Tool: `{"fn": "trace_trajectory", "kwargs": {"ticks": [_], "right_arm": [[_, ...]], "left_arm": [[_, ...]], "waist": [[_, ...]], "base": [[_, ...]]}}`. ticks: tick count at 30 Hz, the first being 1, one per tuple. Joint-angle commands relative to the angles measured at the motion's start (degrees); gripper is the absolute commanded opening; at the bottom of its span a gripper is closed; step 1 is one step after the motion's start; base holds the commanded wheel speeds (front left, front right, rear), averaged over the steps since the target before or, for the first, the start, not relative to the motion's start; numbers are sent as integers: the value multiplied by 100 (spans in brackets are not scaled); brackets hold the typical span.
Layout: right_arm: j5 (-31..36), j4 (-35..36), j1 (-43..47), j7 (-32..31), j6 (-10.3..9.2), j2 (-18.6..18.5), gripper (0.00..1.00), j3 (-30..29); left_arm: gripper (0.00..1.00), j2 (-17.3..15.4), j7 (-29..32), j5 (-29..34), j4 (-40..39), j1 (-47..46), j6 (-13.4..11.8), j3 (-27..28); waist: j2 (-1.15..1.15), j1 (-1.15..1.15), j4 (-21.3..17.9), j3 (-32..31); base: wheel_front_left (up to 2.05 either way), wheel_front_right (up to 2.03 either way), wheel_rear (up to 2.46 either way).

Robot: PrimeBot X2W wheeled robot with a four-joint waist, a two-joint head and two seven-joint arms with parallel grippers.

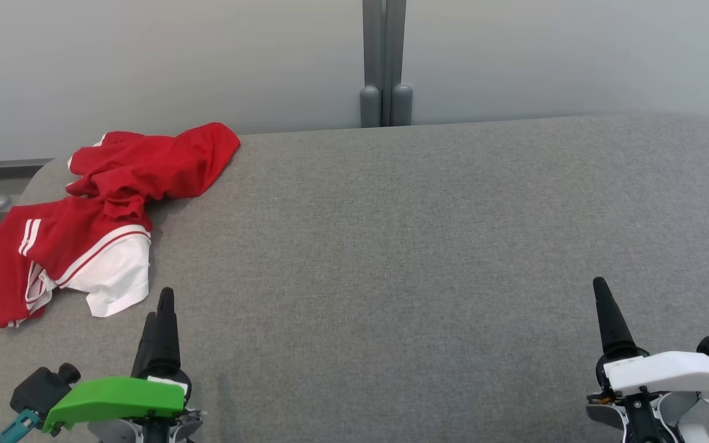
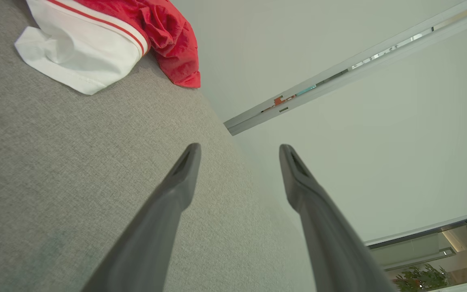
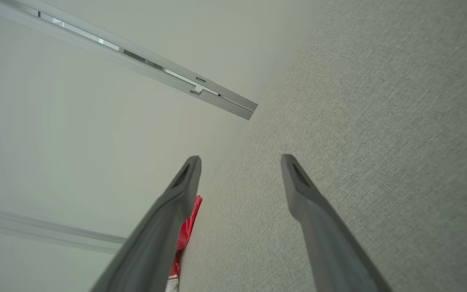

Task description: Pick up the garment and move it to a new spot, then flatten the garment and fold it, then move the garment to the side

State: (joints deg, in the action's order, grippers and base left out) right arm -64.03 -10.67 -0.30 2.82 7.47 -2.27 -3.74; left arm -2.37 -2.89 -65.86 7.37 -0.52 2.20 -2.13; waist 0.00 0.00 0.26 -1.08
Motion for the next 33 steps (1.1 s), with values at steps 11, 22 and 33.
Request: {"fn": "trace_trajectory", "kwargs": {"ticks": [11,22,33], "right_arm": [[1720,285,69,245,2,-38,100,236],[3884,226,200,642,2,-52,100,580],[4583,164,222,791,2,-58,100,669]], "left_arm": [[100,-38,-238,1407,-160,102,-214,-180],[100,-52,-633,3419,-43,331,-347,-442],[100,-56,-783,3867,189,383,-378,-564]], "waist": [[0,0,18,-28],[0,0,42,-99],[0,0,42,-127]], "base": [[0,0,0],[0,0,0],[0,0,0]]}}
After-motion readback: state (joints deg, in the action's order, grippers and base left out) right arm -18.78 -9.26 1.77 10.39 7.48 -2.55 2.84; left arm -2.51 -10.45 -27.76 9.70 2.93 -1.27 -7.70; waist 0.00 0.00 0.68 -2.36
